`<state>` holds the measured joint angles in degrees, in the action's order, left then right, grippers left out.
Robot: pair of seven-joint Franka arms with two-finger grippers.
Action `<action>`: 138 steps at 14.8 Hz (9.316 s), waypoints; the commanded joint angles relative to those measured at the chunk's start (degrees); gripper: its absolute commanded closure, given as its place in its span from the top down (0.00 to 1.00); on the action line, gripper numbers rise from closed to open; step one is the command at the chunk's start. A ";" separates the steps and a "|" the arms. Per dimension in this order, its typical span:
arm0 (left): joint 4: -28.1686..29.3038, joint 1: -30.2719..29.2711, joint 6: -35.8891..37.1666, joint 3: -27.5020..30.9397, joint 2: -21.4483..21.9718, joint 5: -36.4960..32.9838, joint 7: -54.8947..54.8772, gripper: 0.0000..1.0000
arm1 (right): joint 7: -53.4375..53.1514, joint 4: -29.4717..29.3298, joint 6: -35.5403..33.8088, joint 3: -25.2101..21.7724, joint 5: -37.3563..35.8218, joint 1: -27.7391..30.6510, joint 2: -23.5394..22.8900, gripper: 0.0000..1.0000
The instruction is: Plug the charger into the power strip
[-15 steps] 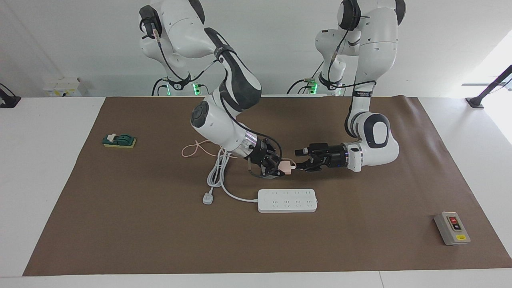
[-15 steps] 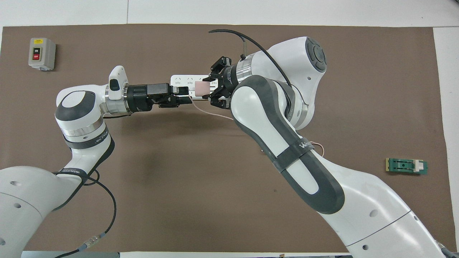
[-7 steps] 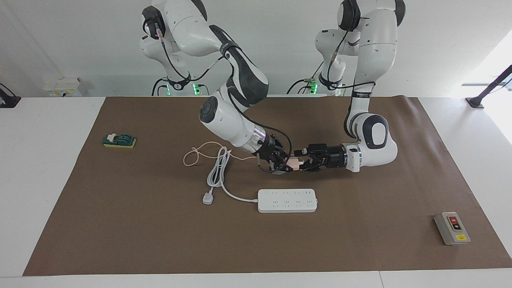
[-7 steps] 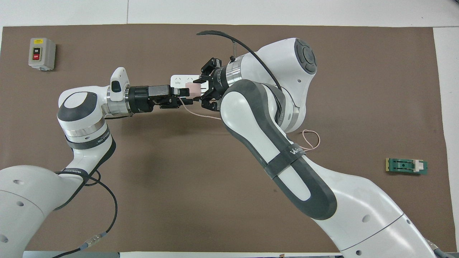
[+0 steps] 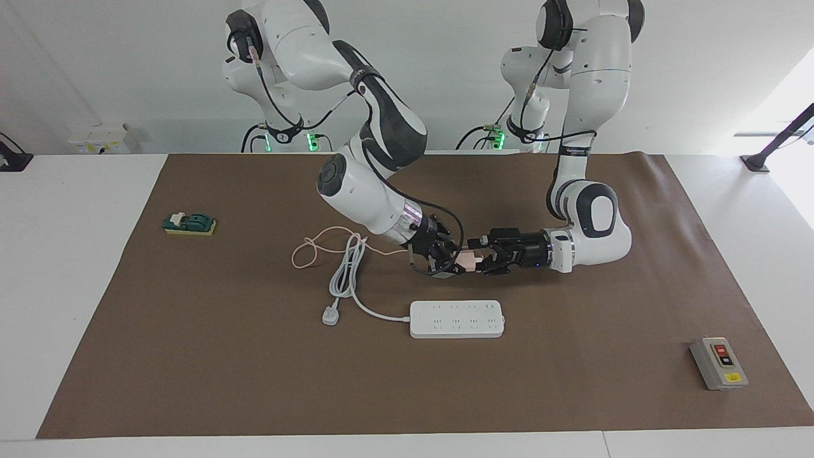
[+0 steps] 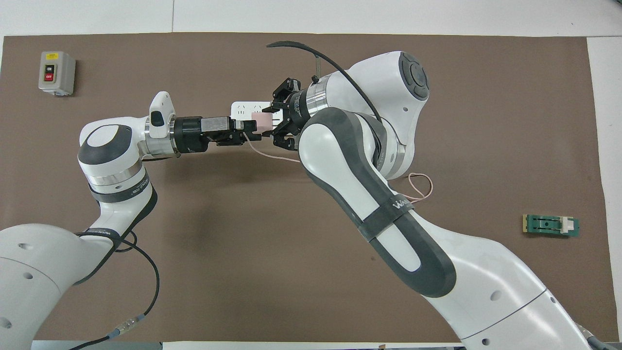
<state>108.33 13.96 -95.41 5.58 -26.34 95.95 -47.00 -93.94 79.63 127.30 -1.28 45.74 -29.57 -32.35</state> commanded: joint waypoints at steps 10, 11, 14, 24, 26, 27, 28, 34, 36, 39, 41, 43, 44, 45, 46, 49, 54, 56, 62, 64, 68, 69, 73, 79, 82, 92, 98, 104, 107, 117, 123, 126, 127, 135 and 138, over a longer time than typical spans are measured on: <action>-0.14 -0.25 1.19 0.31 0.24 1.08 -2.84 0.00 | -1.51 -1.68 -0.21 -0.04 -0.92 0.04 -0.96 0.00; -0.57 -0.33 1.19 0.40 0.24 0.82 -2.84 0.00 | -1.59 -1.68 -0.30 -0.04 -0.83 0.04 -0.96 0.00; -1.19 -0.77 1.46 0.49 0.24 0.47 -2.57 0.00 | -4.57 -1.68 -0.65 -0.12 -0.91 0.39 -0.96 1.00; -10.05 -4.19 0.75 0.75 2.60 -15.76 12.51 0.00 | -4.32 -1.68 -8.81 -0.92 -3.19 8.20 1.94 1.00; -12.43 -5.87 1.72 0.66 3.66 -20.52 19.55 0.00 | -4.23 -1.68 -12.32 -1.00 -6.44 10.06 2.56 1.00; -12.88 -6.22 2.85 0.75 4.10 -21.58 22.01 0.00 | -3.97 -1.68 -13.56 -1.00 -8.11 11.02 3.52 1.00; -13.58 -6.31 3.82 0.84 4.63 -22.90 24.04 0.00 | -3.44 -1.59 -14.53 -1.00 -9.69 12.07 4.14 1.00; -20.78 -12.01 15.85 1.10 5.95 -34.40 41.01 0.00 | 9.36 -1.59 -26.21 -1.00 -16.20 20.33 8.35 1.00; -24.90 -14.65 20.85 1.02 5.51 -38.79 45.22 0.00 | 16.21 -1.59 -29.64 -1.09 -19.27 22.53 9.41 1.00; -32.55 -14.31 27.11 0.75 5.60 -48.98 55.06 0.00 | 28.95 -1.41 -34.21 -1.09 -24.02 25.08 11.17 1.00; -33.97 -14.05 29.74 1.01 5.78 -53.92 56.40 0.00 | 38.88 -0.36 -35.27 -1.09 -26.83 26.23 12.31 1.00; -37.64 -14.05 31.95 0.40 5.95 -60.93 57.46 0.00 | 47.93 0.25 -35.72 -1.09 -29.82 27.20 12.66 1.00; -38.28 -13.87 33.09 0.14 6.21 -64.71 57.20 0.00 | 51.28 0.26 -36.24 -1.18 -31.14 27.29 12.84 1.00; -38.46 -12.83 33.97 -0.04 7.09 -68.84 56.76 0.00 | 55.32 0.26 -36.51 -1.18 -32.89 27.29 13.02 1.00; -38.46 -12.21 33.98 -0.13 7.88 -72.19 55.10 0.00 | 59.36 0.26 -36.68 -1.27 -34.22 27.29 13.37 1.00; -38.72 -11.94 31.53 0.49 8.15 -75.99 52.09 0.00 | 67.03 0.26 -37.56 -1.27 -37.64 27.20 13.81 1.00; -38.63 -7.46 29.41 0.31 9.38 -83.28 59.87 0.00 | 78.45 0.26 -38.18 -1.27 -42.31 27.38 15.30 1.00; -38.55 -7.10 29.41 -0.13 9.29 -83.29 72.33 0.00 | 81.89 0.35 -38.79 -1.27 -42.67 27.64 16.27 1.00; -38.55 -3.77 28.00 0.23 9.37 -86.00 82.06 0.00 | 86.73 0.52 -39.85 -1.27 -44.34 27.90 19.25 1.00; -38.55 -3.76 26.52 -0.04 10.09 -86.54 82.94 0.00 | 88.40 0.52 -40.81 -1.27 -44.95 27.99 20.57 1.00; -35.92 -1.57 13.53 -0.22 9.21 -86.37 103.29 0.00 | 90.95 2.71 -41.08 -1.27 -46.27 28.08 24.09 1.00; -34.87 0.00 10.89 -0.13 8.77 -86.89 107.16 0.00 | 91.30 2.81 -41.08 -1.27 -46.27 28.25 24.70 1.00; -33.63 2.82 4.37 -0.04 5.96 -87.07 122.02 0.00 | 94.72 4.99 -41.78 -1.09 -46.36 30.01 27.77 1.00; -29.49 8.97 -6.88 -0.04 2.45 -87.42 150.22 0.00 | 96.84 12.03 -41.70 -0.74 -46.62 30.89 34.11 1.00; -29.67 12.49 -9.26 -0.13 -0.11 -91.64 158.77 0.00 | 97.02 12.74 -41.87 -0.39 -46.62 31.94 34.81 1.00; -29.84 17.16 -12.77 -0.13 -5.99 -92.34 167.41 0.00 | 97.28 14.32 -41.08 1.37 -48.29 32.65 36.31 1.00; -30.63 16.37 -16.56 -0.13 -8.10 -93.14 163.91 0.00 | 96.75 14.15 -39.69 1.37 -47.33 32.65 36.22 1.00; -31.95 15.75 -16.82 0.40 -10.39 -93.14 160.64 0.00 | 96.76 13.79 -39.06 1.19 -47.32 32.74 36.05 1.00; -33.01 15.75 -17.00 0.40 -11.19 -93.14 160.38 0.00 | 96.76 13.97 -39.23 1.28 -47.32 32.83 36.13 1.00; -34.15 14.52 -16.91 0.40 -12.07 -93.14 158.54 0.00 | 100.01 14.23 -40.11 1.98 -47.32 33.27 36.31 1.00; -34.15 14.61 -16.30 0.40 -11.89 -93.05 158.71 0.00 | 100.09 14.15 -41.08 1.72 -46.62 34.14 36.22 1.00; -34.15 14.78 -16.03 0.40 -11.80 -93.05 158.71 0.00 | 100.18 14.15 -40.99 1.72 -46.62 34.14 36.31 1.00; -34.15 14.87 -15.95 0.40 -11.72 -93.05 158.79 0.00 | 100.18 14.15 -40.99 1.72 -46.62 34.14 36.31 1.00; -34.15 15.13 -15.51 0.40 -11.63 -93.05 158.62 0.00 | 100.01 14.15 -40.99 1.81 -46.71 33.62 36.31 1.00; -34.06 14.78 -15.51 0.40 -11.71 -93.14 158.27 0.00 | 100.01 14.23 -41.52 1.98 -46.80 33.53 36.40 1.00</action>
<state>75.98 28.92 -112.23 5.85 -36.97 3.69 112.15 4.89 92.82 86.53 0.10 -1.45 3.31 2.91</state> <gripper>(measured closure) 0.692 0.000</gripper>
